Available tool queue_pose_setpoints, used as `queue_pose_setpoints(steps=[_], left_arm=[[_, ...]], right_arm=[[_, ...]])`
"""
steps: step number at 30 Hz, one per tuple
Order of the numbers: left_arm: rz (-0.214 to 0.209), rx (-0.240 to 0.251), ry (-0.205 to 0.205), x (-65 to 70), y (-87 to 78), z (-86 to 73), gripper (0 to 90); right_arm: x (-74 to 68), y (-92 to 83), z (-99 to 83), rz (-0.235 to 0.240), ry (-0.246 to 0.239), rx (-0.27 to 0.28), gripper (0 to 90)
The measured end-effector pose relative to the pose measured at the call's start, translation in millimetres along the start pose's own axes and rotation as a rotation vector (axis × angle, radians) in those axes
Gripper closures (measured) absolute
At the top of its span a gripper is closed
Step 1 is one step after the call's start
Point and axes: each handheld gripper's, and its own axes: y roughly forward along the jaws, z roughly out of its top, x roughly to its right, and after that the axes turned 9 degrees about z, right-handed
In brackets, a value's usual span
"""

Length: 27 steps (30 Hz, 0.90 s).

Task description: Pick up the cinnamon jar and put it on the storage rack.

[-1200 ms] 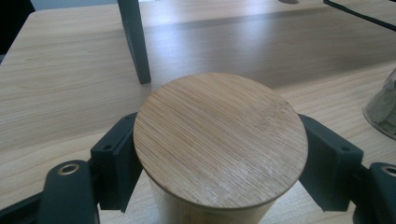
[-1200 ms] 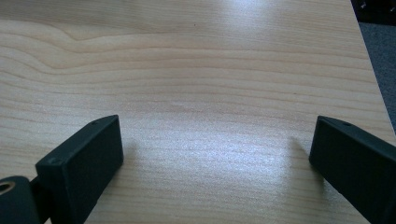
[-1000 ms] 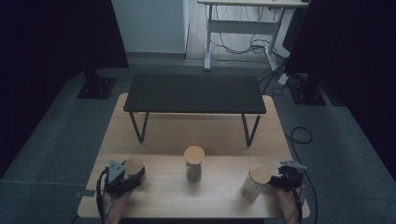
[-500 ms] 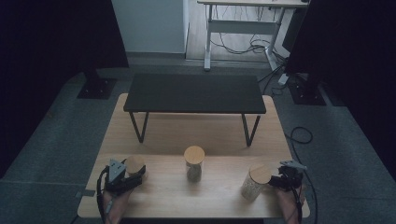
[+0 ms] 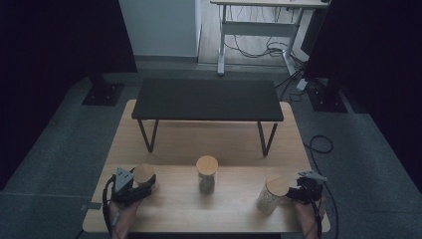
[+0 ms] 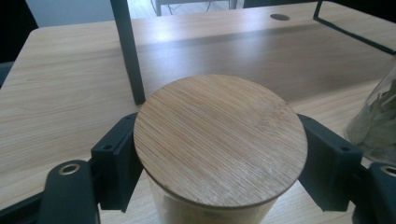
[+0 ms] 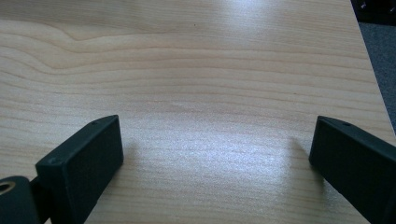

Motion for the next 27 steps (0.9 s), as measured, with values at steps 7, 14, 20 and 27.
queue_pose_setpoints(steps=[7,14,20,27], left_arm=[[0.002,0.003,-0.006,-1.0,0.2,6.2,24.0],[0.001,0.011,-0.003,-2.4,-0.1,13.9,24.1],[0.001,0.015,-0.003,-3.7,-0.1,21.5,24.1],[0.001,0.011,0.002,-3.1,0.7,28.5,24.1]], right_arm=[[0.0,0.0,0.0,0.000,0.000,0.000,2.2],[0.1,-0.3,-0.1,-0.001,0.002,0.002,3.0],[0.0,-0.5,-0.2,-0.001,0.002,0.004,3.6],[0.0,-0.5,-0.2,-0.001,0.002,0.004,3.7]])
